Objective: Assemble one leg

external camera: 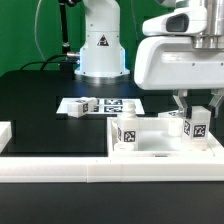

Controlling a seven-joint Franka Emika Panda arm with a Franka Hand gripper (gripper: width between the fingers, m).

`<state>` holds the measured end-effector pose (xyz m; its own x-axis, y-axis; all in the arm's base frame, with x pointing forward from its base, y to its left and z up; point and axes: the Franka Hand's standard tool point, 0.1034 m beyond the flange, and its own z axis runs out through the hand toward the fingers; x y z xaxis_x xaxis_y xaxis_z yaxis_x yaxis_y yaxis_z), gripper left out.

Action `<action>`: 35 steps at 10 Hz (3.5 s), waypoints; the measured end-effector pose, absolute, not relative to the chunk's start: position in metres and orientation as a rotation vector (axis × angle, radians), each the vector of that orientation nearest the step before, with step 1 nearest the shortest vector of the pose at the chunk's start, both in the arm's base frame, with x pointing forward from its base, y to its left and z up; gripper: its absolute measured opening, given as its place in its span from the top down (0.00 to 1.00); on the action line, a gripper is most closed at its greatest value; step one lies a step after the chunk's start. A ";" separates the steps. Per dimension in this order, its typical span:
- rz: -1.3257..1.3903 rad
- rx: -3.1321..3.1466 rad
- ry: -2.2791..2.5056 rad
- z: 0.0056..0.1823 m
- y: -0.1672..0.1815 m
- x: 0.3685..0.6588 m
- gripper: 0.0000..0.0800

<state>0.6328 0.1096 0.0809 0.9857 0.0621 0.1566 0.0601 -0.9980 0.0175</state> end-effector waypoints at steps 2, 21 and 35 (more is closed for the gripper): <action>0.253 3.138 -0.238 0.081 0.107 0.633 0.64; 0.217 3.133 0.078 0.080 0.111 0.630 0.19; 0.221 3.148 -0.191 0.080 0.110 0.631 0.64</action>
Offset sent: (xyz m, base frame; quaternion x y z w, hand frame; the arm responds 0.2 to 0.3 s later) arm -0.0097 -0.0075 -0.0142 -0.0380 -0.0259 0.3389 0.9397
